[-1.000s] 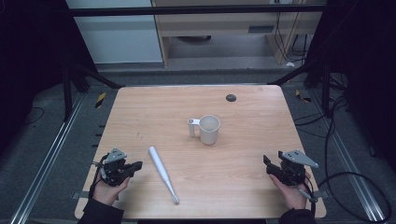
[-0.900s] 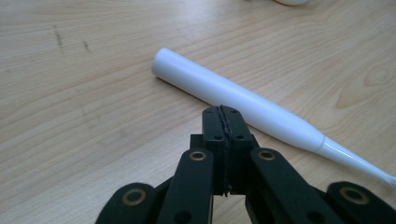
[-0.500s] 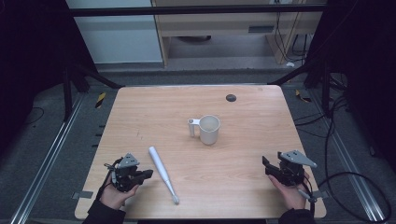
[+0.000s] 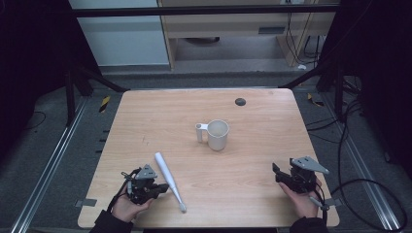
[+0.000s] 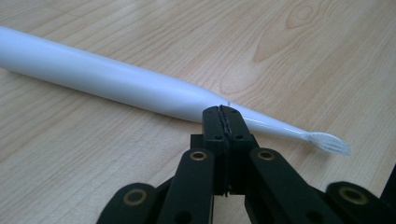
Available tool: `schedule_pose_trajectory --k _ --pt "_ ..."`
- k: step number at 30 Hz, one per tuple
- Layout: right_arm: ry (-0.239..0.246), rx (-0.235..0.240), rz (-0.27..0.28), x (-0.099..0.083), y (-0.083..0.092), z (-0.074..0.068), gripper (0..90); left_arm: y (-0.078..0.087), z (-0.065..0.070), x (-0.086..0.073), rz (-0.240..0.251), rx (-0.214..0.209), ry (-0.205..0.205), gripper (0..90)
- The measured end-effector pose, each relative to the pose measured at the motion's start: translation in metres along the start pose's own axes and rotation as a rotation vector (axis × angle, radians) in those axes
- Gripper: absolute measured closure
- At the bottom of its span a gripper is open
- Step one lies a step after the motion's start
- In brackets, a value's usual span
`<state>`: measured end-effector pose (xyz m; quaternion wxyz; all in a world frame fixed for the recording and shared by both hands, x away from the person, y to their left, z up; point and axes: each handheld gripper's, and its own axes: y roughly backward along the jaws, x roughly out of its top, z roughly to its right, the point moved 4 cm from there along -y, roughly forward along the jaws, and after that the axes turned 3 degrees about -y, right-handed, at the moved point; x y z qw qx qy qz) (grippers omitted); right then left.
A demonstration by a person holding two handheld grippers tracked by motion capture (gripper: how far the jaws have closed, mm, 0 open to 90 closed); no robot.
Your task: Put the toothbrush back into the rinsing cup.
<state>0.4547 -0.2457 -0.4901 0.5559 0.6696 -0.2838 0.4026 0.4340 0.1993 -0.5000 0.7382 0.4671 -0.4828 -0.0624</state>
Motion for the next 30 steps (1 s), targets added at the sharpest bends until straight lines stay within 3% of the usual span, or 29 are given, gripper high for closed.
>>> schedule_pose_trajectory --k 16,30 --pt "0.009 -0.008 -0.005 -0.001 -0.001 0.001 30.7 -0.015 0.014 0.004 -0.033 -0.046 -0.041 89.5" --pt "0.011 -0.012 -0.009 -0.001 -0.002 0.001 30.2 -0.026 0.018 0.01 -0.03 -0.042 -0.06 89.6"
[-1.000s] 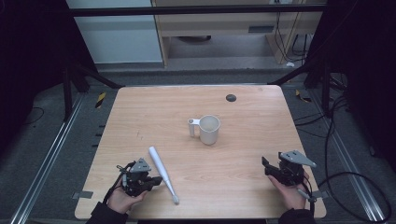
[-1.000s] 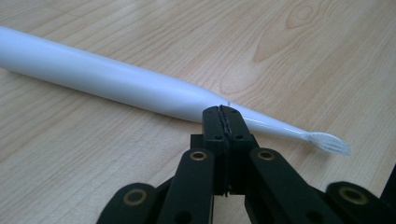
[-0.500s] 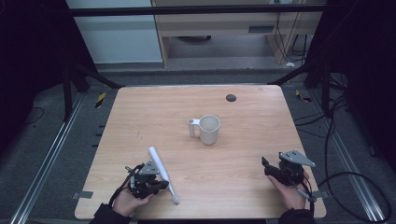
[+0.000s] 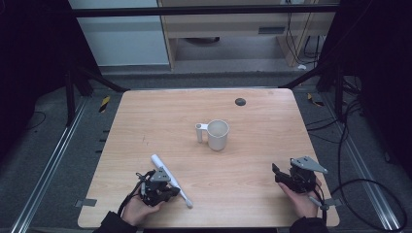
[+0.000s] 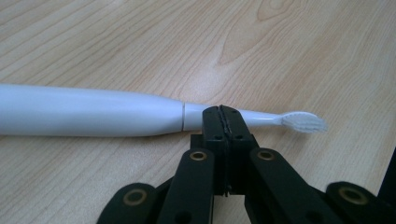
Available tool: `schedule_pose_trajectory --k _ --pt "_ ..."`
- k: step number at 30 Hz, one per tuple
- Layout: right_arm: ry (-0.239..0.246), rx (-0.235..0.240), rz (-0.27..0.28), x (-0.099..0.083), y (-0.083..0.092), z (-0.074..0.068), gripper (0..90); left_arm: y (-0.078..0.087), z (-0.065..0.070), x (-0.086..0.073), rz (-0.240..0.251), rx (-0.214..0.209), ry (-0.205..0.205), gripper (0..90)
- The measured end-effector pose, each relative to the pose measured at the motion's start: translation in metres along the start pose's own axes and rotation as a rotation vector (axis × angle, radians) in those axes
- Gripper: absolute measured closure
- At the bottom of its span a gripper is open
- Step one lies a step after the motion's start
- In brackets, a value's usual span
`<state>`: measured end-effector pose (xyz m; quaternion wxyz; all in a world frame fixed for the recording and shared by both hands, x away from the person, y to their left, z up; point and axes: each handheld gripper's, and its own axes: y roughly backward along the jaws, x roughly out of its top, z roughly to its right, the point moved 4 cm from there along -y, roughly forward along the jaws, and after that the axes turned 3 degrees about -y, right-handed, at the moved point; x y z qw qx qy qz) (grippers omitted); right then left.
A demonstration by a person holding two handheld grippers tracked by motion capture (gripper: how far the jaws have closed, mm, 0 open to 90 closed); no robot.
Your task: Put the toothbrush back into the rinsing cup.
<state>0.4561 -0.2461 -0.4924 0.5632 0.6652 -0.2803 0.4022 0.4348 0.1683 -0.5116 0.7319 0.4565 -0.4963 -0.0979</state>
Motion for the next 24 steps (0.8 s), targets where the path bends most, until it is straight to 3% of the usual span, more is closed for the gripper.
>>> schedule_pose_trajectory --k 24 --pt "0.006 -0.003 -0.006 -0.001 -0.002 0.0 29.9 -0.017 0.0 0.012 0.013 0.025 -0.03 89.5"
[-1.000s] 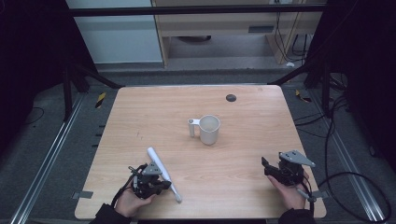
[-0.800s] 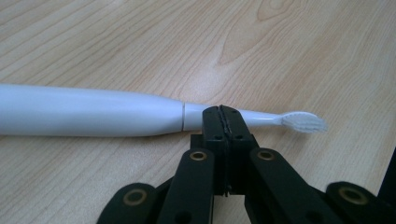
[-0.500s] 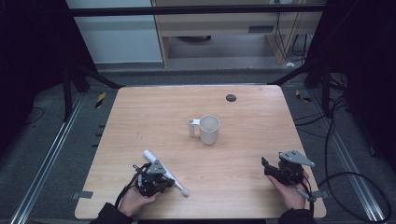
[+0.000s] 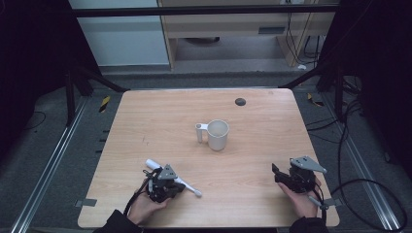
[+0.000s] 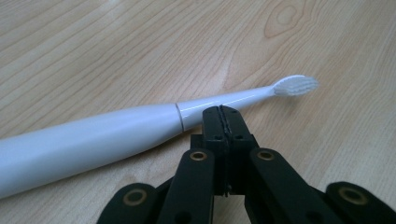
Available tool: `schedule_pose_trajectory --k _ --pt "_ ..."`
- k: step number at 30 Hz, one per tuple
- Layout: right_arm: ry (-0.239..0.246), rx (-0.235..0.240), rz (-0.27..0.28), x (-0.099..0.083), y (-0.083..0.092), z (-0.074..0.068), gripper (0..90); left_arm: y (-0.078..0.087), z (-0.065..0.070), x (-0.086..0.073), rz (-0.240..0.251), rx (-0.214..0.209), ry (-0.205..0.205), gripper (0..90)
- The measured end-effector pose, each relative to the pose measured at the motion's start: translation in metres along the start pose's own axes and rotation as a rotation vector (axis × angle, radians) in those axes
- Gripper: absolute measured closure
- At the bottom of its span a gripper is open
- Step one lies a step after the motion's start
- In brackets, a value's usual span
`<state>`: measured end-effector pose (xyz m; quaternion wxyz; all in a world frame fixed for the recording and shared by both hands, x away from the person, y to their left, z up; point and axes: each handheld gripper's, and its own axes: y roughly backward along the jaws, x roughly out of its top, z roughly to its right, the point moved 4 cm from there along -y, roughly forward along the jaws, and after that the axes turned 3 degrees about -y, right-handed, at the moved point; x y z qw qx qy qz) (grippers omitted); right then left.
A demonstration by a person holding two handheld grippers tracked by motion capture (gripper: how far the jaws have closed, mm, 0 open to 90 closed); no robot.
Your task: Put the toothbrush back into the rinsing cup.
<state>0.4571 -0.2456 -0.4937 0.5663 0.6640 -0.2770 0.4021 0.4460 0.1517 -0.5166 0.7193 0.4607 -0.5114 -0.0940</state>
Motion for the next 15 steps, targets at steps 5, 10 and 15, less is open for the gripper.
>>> schedule_pose_trajectory --k 5,10,15 --pt "0.002 -0.001 0.0 0.0 0.0 0.0 29.8 -0.002 -0.001 0.003 0.007 0.006 -0.002 89.6" --pt "0.005 0.002 -0.003 0.0 0.0 0.0 29.7 -0.003 -0.001 0.004 0.011 0.008 -0.009 89.5" --pt "0.003 0.0 -0.001 0.0 0.0 0.0 29.8 0.013 -0.009 0.012 0.063 0.031 -0.004 89.5"
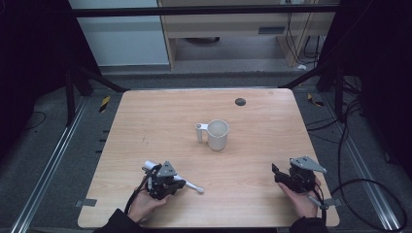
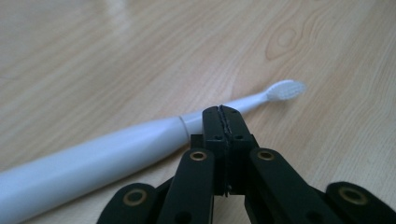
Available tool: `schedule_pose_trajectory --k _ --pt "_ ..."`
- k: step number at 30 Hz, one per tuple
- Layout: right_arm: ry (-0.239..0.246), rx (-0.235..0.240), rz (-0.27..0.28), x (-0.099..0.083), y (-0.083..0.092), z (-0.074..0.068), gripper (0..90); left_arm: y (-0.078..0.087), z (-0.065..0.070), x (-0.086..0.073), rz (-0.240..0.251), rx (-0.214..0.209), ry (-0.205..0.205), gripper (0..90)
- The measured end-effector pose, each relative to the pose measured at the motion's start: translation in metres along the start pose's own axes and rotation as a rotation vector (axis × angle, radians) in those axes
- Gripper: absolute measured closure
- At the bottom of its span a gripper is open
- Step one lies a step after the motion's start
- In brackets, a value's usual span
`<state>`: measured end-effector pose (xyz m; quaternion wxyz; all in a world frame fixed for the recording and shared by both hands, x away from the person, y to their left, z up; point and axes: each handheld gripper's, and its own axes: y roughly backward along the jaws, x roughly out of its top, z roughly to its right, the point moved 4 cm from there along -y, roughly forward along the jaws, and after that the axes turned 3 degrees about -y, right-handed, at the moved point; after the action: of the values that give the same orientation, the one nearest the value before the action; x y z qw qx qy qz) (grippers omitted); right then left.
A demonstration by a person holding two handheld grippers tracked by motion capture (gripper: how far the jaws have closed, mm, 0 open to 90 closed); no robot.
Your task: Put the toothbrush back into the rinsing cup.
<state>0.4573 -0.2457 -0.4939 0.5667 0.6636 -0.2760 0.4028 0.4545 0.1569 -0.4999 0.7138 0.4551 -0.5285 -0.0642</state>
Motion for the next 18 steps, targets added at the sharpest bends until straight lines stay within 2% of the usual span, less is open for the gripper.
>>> schedule_pose_trajectory --k 2,5,10,11,12,15,18 --pt "0.0 0.0 -0.001 0.0 0.0 0.0 29.8 0.004 -0.004 0.002 0.013 0.011 0.004 89.5" --pt "0.001 0.001 -0.002 0.0 0.0 0.0 29.8 0.014 -0.02 0.007 0.029 0.063 0.012 89.5" --pt "-0.003 0.004 -0.005 0.0 -0.001 -0.001 29.8 0.023 -0.055 0.01 0.03 0.158 0.049 89.5" --pt "-0.002 0.005 -0.005 0.0 -0.002 -0.001 29.8 0.023 -0.068 0.009 0.023 0.178 0.074 89.5" --pt "-0.001 0.005 -0.005 0.0 -0.002 -0.001 29.8 0.023 -0.068 0.009 0.023 0.178 0.074 89.5" --pt "-0.005 0.005 -0.009 -0.001 -0.002 -0.001 29.8 0.018 -0.088 0.003 -0.012 0.201 0.111 89.5" --pt "-0.003 0.006 -0.01 -0.001 -0.002 -0.001 29.8 0.016 -0.093 -0.001 -0.031 0.21 0.118 89.5"
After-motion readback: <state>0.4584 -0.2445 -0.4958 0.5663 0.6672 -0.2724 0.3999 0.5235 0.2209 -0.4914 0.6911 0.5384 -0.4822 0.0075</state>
